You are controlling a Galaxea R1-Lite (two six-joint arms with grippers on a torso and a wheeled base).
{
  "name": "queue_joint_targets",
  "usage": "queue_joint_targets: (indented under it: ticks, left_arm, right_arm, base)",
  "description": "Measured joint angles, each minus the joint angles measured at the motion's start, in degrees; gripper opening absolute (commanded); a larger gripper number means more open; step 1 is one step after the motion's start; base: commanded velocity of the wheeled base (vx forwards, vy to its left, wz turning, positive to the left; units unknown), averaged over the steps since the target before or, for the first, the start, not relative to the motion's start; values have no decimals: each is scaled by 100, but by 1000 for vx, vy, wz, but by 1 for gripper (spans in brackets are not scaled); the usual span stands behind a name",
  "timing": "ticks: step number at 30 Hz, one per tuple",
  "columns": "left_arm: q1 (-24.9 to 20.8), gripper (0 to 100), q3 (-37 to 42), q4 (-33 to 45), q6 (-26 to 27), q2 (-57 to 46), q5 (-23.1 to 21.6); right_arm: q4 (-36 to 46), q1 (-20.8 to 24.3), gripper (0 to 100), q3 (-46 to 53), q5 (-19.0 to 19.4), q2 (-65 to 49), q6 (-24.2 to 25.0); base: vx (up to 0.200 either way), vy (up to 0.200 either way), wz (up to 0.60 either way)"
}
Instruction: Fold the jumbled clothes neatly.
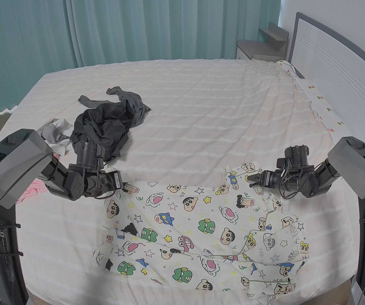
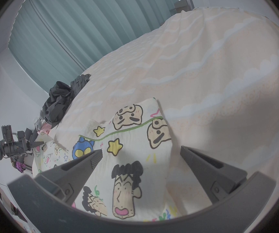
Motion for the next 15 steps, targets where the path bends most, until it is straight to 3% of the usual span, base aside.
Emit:
queue_joint_targets:
  ticks: [11,12,15]
  left_arm:
    - [-2,0,2,13,0,-7,-2]
    - [-7,0,2,13,0,-5,-2]
    - [-21,0,-2,13,0,4,-2]
  right_arm:
    - [-49,162,100,-54,33,135,-78]
    - [-46,188,0,-39,37,134,-102]
    - [-35,223,0,-17,44,135,-211]
  base:
    - [0,0,0]
    - [0,0,0]
    - [0,0,0]
